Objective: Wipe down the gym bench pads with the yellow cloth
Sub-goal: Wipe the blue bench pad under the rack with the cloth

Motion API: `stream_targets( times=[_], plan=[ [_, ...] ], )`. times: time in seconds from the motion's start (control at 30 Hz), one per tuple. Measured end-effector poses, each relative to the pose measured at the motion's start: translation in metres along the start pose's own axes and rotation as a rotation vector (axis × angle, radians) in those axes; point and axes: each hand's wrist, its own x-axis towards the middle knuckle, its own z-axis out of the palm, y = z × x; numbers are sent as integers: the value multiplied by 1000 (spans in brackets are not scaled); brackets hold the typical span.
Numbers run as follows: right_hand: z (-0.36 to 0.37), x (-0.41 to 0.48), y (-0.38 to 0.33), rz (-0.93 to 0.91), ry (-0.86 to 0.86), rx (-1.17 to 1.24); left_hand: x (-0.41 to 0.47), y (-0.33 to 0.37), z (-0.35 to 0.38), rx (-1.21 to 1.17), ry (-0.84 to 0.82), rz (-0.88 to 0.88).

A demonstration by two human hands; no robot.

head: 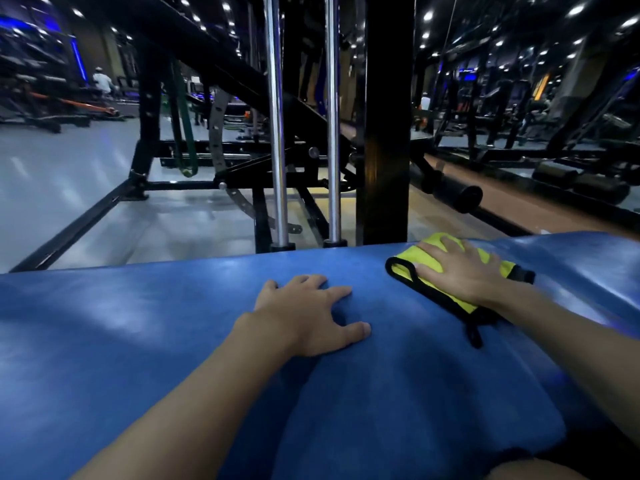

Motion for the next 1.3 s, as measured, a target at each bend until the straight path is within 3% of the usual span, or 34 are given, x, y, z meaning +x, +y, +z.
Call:
stream_targets(
  times=[0.5, 0.7, 1.17, 1.3],
  plan=[
    [5, -58, -172, -109, -6, 50, -107, -154, -9, 50, -62, -140],
    [6, -90, -270, -294, -10, 50, -167, -223, -5, 19, -25, -215],
    [1, -119, -375, -343, -23, 56, -281, -349, 3, 25, 20, -395],
    [2, -134, -436, -493, -27, 76, -288, -359, 1, -20, 26, -381]
  ],
)
